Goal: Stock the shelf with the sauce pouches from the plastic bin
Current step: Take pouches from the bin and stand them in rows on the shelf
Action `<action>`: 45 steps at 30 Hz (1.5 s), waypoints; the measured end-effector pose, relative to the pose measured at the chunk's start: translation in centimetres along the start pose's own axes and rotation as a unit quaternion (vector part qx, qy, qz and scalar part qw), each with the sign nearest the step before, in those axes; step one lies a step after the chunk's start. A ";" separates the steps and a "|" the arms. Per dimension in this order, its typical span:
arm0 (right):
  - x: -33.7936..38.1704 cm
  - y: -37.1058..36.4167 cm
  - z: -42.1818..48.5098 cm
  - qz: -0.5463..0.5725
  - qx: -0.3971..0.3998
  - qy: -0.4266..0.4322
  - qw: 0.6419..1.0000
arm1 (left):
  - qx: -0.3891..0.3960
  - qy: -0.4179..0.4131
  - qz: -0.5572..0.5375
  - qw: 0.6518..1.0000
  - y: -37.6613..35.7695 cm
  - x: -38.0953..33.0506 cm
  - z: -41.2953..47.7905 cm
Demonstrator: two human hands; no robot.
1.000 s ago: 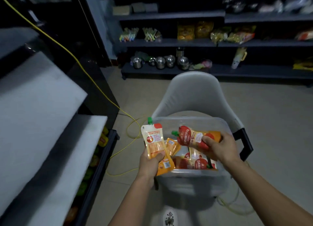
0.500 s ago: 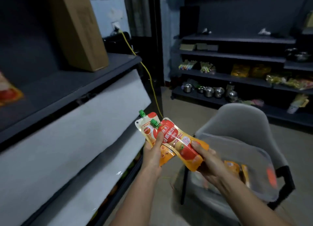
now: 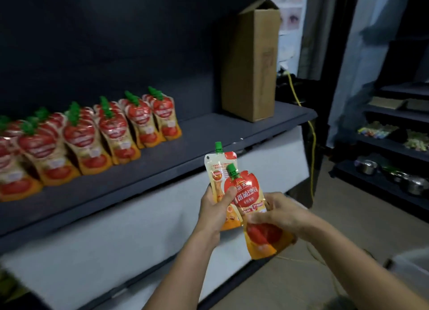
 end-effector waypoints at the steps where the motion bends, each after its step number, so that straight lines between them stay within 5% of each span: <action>1: 1.1 -0.8 1.8 -0.012 0.008 0.010 1.000 | -0.014 -0.007 0.007 1.000 1.6 -0.8 0.4; 8: 7.3 -3.7 12.4 0.091 0.027 0.098 0.991 | -0.101 -0.044 0.010 0.994 12.2 -5.7 2.2; 17: 13.4 -4.9 23.9 0.123 -0.066 0.182 0.973 | -0.212 -0.023 -0.044 0.976 21.0 -8.1 2.8; 26: 14.1 -6.1 33.4 0.093 -0.089 0.172 0.977 | -0.257 -0.028 -0.069 0.964 23.1 -9.1 3.4; 40: 16.2 -6.3 40.4 0.059 0.024 0.172 0.983 | -0.264 -0.033 0.005 0.964 22.8 -9.9 5.8; 45: 16.6 -5.8 34.3 0.019 -0.171 0.296 0.940 | -0.291 -0.117 0.076 0.946 20.9 -10.2 7.3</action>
Point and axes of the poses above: each hand's wrist, its own z-axis towards the middle knuckle, its own y-axis out of the back of the hand, x = y × z, the point moved 2 cm from there along z, towards the middle knuckle, and after that the axes turned 9 degrees about x, right-handed, at the moved point
